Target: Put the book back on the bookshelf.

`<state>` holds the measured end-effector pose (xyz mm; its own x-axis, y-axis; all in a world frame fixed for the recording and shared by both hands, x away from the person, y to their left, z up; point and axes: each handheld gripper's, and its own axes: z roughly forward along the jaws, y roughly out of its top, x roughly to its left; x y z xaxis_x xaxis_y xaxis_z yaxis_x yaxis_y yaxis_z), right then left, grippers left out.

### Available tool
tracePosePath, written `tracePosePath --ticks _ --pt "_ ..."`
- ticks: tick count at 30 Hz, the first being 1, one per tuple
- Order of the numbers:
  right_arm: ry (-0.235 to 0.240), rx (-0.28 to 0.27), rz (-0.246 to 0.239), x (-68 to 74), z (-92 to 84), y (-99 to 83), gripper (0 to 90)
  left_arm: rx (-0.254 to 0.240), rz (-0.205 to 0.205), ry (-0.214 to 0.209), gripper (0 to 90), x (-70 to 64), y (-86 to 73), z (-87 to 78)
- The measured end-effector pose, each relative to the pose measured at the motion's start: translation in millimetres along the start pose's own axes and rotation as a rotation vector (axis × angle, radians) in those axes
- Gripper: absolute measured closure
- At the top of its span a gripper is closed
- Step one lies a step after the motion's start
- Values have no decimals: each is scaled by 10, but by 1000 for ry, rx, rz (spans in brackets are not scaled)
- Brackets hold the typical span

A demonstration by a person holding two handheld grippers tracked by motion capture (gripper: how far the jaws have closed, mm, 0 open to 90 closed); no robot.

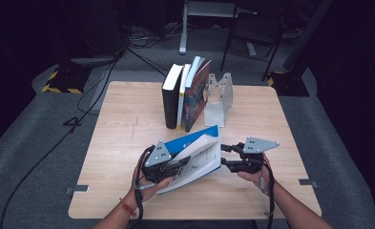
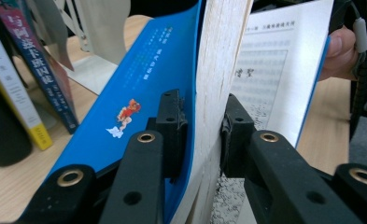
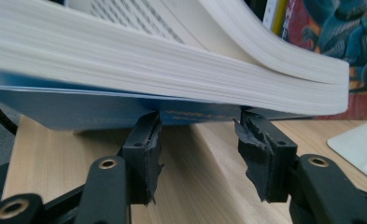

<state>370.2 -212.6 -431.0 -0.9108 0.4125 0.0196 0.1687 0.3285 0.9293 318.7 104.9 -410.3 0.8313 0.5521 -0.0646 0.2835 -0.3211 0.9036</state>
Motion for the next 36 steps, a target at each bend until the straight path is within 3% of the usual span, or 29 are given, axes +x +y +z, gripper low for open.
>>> tracePosePath --ticks 5,9,10,14,17,18,19,20,21,22,24,26,29,30,31,32,36 --pt "-10 -48 -49 162 34 182 495 -8 -29 12 733 -11 -43 -148" --pt "-16 -60 -79 244 87 276 492 -68 -136 43 706 0 -172 -294" --pt "-13 -54 -86 259 104 290 492 -68 -142 52 698 -8 -207 -314" --pt "-13 -32 -79 302 206 322 489 -15 -118 75 632 -35 -314 -306" --pt "-20 -49 -58 306 223 341 490 -9 -120 77 677 -17 -354 -283" --pt "-1 -118 -28 288 189 384 526 6 -118 46 712 14 -367 -217" --pt "3 -151 -26 286 158 429 531 24 -92 26 732 -5 -374 -153" --pt "-16 -149 -55 294 145 488 533 24 -92 26 733 -5 -374 -153" --pt "-16 -149 -55 294 145 488 533 61 -58 6 733 -70 -379 -53" --pt "-69 -111 -82 283 160 514 543 121 -4 -29 764 -181 -371 85" --pt "-69 -98 -72 255 163 491 535 128 16 -18 763 -254 -344 125" --pt "-85 -98 -21 152 38 413 527 139 31 12 763 -280 -277 131" --pt "-111 -50 -44 96 -70 319 506 134 60 44 758 -292 -268 126" --pt "-111 -50 -44 96 -70 319 506 136 41 37 758 -278 -287 128" --pt "-102 -20 -31 66 -91 256 489 130 35 33 756 -262 -310 128" --pt "-101 49 -29 22 -116 110 472 132 29 37 756 -246 -333 121" --pt "-102 185 -31 -40 -128 -187 454 106 33 47 763 -231 -319 79"
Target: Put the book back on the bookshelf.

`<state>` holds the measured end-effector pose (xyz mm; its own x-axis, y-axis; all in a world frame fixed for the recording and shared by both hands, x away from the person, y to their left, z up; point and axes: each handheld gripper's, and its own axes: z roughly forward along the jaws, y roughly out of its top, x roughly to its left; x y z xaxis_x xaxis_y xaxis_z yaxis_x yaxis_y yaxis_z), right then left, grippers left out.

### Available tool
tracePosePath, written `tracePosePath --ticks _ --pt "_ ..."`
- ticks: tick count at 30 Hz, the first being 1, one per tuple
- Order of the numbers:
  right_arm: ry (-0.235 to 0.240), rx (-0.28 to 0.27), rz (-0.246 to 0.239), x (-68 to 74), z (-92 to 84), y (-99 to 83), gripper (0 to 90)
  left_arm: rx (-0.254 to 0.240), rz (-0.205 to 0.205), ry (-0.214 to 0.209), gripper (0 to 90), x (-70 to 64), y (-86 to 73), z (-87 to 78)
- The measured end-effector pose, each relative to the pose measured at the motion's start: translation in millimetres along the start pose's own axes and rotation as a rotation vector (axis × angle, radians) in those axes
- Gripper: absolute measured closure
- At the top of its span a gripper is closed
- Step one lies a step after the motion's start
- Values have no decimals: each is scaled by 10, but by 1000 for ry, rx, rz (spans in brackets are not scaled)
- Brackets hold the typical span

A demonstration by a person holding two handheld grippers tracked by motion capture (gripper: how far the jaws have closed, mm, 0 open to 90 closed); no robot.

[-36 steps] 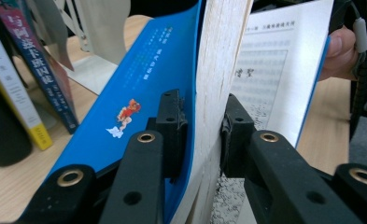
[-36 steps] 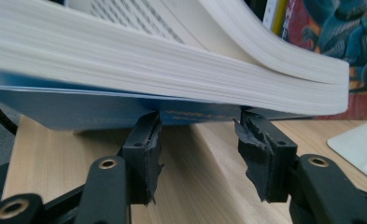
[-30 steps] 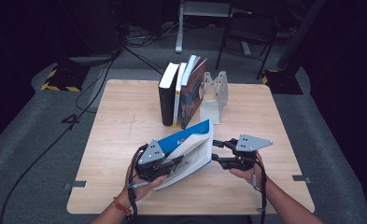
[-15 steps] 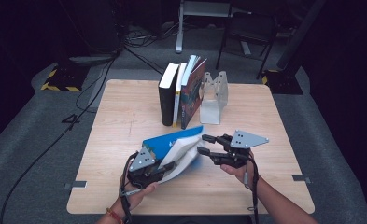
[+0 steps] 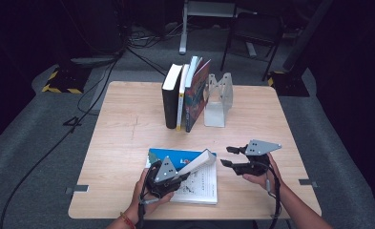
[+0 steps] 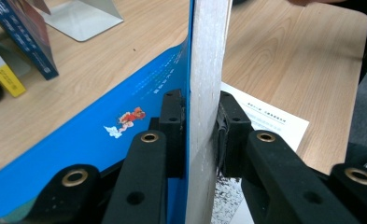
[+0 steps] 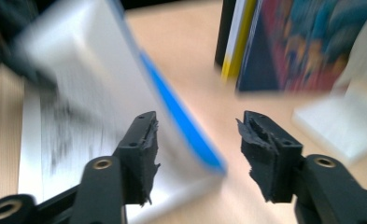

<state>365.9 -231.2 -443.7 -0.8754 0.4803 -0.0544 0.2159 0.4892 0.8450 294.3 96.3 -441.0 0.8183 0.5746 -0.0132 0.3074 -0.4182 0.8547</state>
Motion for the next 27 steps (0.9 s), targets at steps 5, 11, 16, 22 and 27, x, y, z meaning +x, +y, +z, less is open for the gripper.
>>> tracePosePath --ticks 5,11,16,22,27 --pt "20 84 2 -45 121 -192 444 -51 -26 -23 766 101 34 -111" --pt "52 184 -43 27 417 -295 448 -114 -57 -36 766 185 51 -236" --pt "60 190 -39 36 522 -313 456 -147 -82 -48 765 243 68 -307" --pt "114 45 -32 61 489 -263 483 -147 -107 -96 760 267 60 -276" --pt "107 -58 20 64 396 -175 515 -84 -142 -154 748 263 96 -228"
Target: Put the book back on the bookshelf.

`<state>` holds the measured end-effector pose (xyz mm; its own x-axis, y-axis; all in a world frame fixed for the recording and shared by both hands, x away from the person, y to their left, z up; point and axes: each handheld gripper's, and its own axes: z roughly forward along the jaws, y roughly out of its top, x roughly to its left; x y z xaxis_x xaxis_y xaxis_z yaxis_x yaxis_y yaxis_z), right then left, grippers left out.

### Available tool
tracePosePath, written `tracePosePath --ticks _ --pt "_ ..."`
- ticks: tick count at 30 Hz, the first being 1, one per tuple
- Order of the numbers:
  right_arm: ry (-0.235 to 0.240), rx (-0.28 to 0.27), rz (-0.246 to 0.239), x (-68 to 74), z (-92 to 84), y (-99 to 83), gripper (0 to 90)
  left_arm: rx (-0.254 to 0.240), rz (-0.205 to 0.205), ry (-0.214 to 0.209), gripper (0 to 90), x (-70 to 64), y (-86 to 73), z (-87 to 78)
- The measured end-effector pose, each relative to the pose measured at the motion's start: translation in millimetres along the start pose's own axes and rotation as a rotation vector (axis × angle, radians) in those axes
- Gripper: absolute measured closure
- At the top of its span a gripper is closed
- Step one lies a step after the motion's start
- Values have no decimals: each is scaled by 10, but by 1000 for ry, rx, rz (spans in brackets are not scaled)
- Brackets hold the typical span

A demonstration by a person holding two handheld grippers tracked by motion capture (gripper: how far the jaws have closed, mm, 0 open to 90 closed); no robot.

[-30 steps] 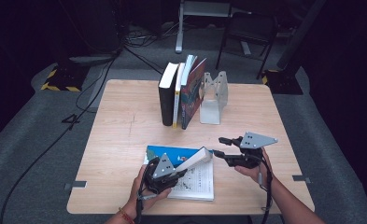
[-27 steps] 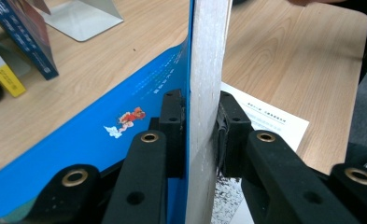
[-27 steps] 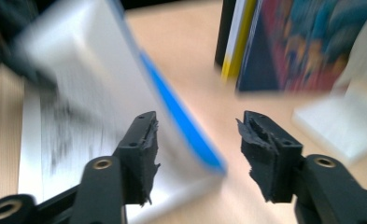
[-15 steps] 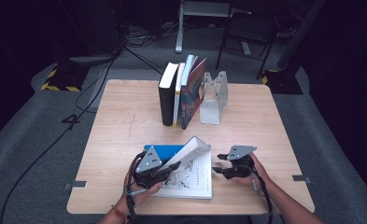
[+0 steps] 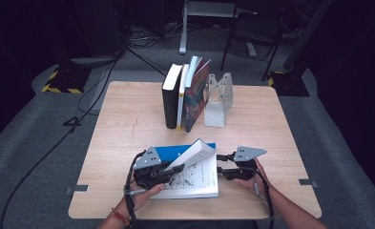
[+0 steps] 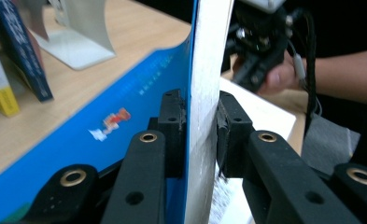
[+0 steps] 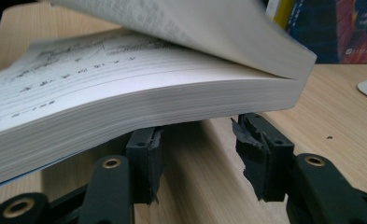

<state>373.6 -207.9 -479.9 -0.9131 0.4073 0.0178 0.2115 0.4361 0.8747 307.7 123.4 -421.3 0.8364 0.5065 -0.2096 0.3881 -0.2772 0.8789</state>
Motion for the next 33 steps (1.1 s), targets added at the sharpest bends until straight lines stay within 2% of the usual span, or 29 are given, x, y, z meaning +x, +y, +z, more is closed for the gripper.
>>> tracePosePath --ticks 3,5,8,11,14,15,16,17,20,22,25,30,31,32,33 --pt "-4 -11 1 -7 2 10 544 66 20 16 733 -90 -24 57" --pt "-7 -22 0 3 -7 36 580 73 29 17 727 -113 -45 73" --pt "-7 -46 9 -16 -16 78 600 40 12 7 727 -94 -66 70" --pt "-12 -77 6 -50 -40 145 631 35 15 -12 728 -74 -57 82" --pt "-28 -103 0 -91 -86 231 634 3 14 -74 727 -17 38 125" --pt "-34 -110 -3 -106 -101 249 643 3 14 -74 726 -17 38 125" --pt "-34 -110 -3 -106 -101 249 643 -6 19 -94 726 -1 83 155" --pt "-36 -125 -11 -140 -141 282 679 -16 28 -107 726 12 121 183" --pt "-36 -133 -15 -179 -167 310 680 -30 67 -118 726 8 257 256" --pt "-42 -150 -8 -213 -197 341 680 -52 72 -137 725 15 274 252" --pt "-44 -170 -26 -182 -220 427 685 -64 100 -125 727 3 242 175" --pt "-24 -209 -58 -56 -192 600 687 -125 101 -108 715 -40 71 -52" --pt "-18 -218 -76 -7 -178 666 687 -131 99 -96 715 -58 25 -126" --pt "-18 -218 -76 -7 -178 666 687 -131 99 -96 714 -58 25 -126" --pt "-11 -223 -109 96 -150 795 687 -146 89 -80 712 -79 -38 -224"
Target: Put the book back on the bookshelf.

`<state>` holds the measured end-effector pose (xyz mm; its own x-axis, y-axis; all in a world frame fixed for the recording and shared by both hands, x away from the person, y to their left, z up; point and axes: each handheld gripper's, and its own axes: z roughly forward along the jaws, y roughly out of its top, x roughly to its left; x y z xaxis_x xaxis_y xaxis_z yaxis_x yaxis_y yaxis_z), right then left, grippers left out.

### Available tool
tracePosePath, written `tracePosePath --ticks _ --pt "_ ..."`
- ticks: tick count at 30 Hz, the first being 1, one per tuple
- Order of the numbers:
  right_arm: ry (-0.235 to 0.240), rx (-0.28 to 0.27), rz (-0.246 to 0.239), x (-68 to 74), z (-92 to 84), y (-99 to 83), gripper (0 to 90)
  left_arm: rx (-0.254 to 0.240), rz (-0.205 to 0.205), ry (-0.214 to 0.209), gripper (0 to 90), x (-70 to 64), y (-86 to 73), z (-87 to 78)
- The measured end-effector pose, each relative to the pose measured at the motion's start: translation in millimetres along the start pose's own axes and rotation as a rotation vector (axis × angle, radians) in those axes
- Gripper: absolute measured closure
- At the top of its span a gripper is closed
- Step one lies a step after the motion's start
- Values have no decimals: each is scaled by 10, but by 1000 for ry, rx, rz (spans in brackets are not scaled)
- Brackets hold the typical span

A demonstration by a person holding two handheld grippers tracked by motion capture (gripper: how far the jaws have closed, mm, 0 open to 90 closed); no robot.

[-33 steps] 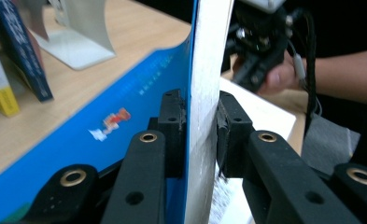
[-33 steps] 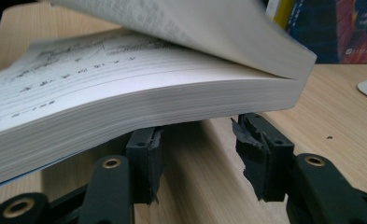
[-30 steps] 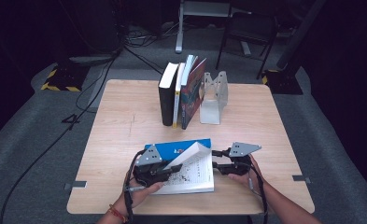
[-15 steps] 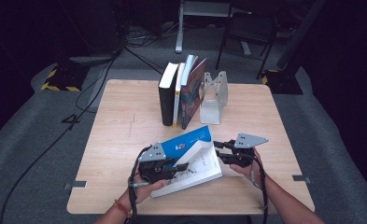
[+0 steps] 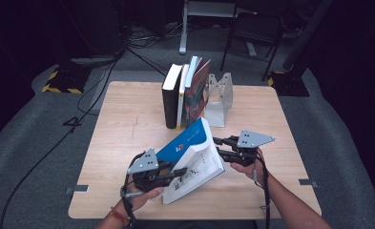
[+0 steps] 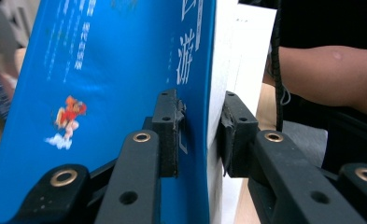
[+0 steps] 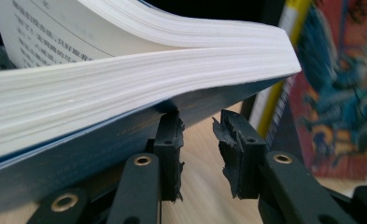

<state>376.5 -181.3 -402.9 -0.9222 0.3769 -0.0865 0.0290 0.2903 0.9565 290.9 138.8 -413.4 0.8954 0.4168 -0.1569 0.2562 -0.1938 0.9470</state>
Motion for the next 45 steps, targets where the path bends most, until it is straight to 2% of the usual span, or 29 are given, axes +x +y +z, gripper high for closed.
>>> tracePosePath --ticks 2,3,4,5,6,7,8,9,11,12,13,14,16,20,21,23,24,25,26,31,33,35,39,41,42,45 --pt "13 -1 -19 57 46 98 687 -20 -13 11 709 -7 -63 -118" --pt "20 -2 -28 90 75 147 687 -20 -13 11 708 -7 -63 -118" --pt "20 -2 -28 90 75 147 687 -41 -23 26 708 -23 -104 -174" --pt "37 -8 -42 148 131 236 676 -51 -17 47 683 -46 -130 -210" --pt "37 -8 -42 148 131 236 676 -54 -7 73 683 -86 -152 -232" --pt "84 -16 -35 184 171 268 628 -48 16 102 600 -133 -169 -243" --pt "84 -16 -35 184 171 268 628 -39 32 121 577 -169 -184 -244" --pt "116 1 -38 213 237 275 569 -20 41 131 568 -206 -210 -230" --pt "115 9 -42 225 262 281 569 -15 44 140 567 -224 -235 -214" --pt "123 13 -36 228 313 309 528 -4 26 124 548 -199 -232 -203" --pt "121 17 -38 224 322 321 528 3 13 113 559 -180 -223 -206" --pt "114 19 -45 227 326 330 536 -2 3 102 589 -171 -224 -202" --pt "94 15 -60 232 316 337 567 -15 -43 60 641 -104 -228 -181" --pt "87 -15 -25 169 256 303 641 -6 -49 13 647 -30 -160 -52" --pt "89 -21 -12 146 232 285 671 -6 -49 13 647 -30 -160 -52" --pt "95 -31 -4 120 191 265 681 -5 -40 -17 648 15 -127 30" --pt "112 -48 5 69 110 248 681 -5 -36 -32 649 32 -106 64" --pt "107 -44 -2 53 69 256 681 -3 -21 -54 649 63 -58 146" --pt "107 -44 -2 53 69 256 681 -3 -21 -54 650 63 -58 146" --pt "70 -45 -10 -37 -148 281 683 16 35 -132 654 109 52 463" --pt "53 -38 -21 -40 -212 285 692 30 64 -143 652 109 83 558" --pt "27 -32 -29 -41 -283 284 704 33 74 -154 650 125 106 620" --pt "15 -30 -29 -39 -363 263 701 40 90 -142 640 131 120 637" --pt "14 -29 -40 14 -409 241 638 47 109 -111 628 108 125 611" --pt "11 -21 -50 48 -405 236 612 54 120 -70 622 74 125 575" --pt "5 1 -64 118 -370 211 562 74 164 3 613 29 145 502"
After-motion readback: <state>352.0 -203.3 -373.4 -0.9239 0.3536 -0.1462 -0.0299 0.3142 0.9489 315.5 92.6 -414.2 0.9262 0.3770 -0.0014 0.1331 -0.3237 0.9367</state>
